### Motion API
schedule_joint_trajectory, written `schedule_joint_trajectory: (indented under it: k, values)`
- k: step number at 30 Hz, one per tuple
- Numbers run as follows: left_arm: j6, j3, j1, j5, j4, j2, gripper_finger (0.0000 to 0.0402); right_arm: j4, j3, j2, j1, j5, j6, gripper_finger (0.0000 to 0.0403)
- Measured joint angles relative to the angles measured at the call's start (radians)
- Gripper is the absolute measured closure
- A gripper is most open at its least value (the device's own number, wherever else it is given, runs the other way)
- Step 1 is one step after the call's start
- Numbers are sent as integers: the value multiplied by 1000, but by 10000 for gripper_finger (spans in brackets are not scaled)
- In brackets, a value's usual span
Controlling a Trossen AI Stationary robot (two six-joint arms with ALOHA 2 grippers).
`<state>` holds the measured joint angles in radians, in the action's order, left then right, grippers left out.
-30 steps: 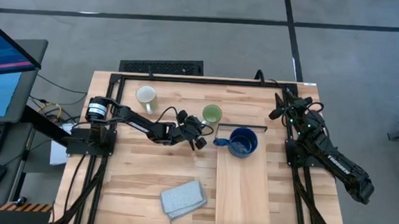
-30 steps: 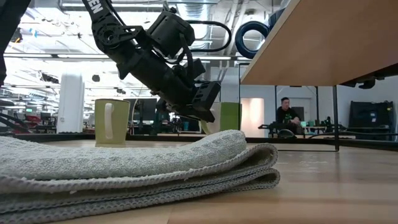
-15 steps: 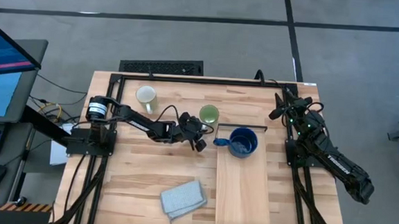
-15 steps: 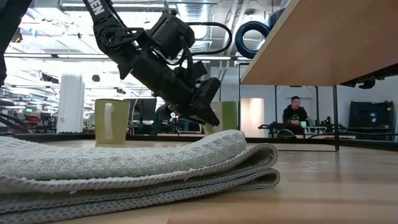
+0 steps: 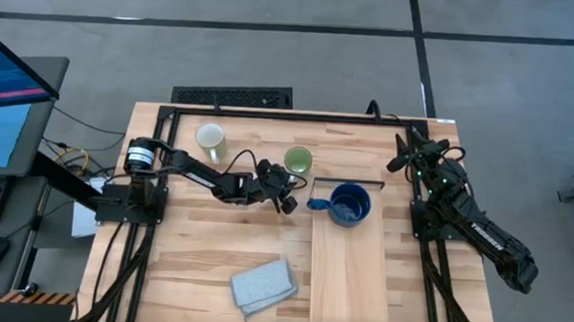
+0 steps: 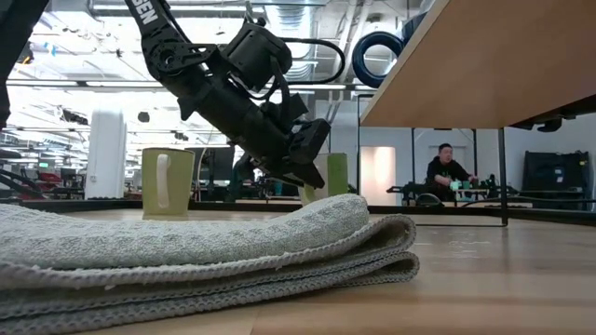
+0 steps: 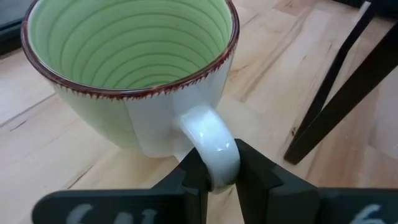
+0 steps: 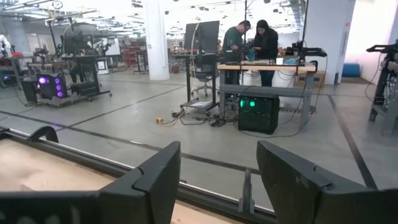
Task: Stack small to large cups/mugs on shelf
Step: Put the light green cup on the shelf
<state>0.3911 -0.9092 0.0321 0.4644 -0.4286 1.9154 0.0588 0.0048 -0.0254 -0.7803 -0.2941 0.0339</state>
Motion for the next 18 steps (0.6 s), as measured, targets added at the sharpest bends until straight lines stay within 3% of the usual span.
schedule_joint_trajectory:
  k: [5, 13, 18]
  values:
    - [10, 0, -10, 0, 0, 0, 362, 0, 0, 0, 0, 0, 0, 168]
    - [22, 0, -11, -19, 0, 1, 287, 0, 0, 0, 0, 0, 0, 168]
    - [22, 0, -10, -16, 1, 1, 275, 0, 0, 0, 0, 0, 1, 168]
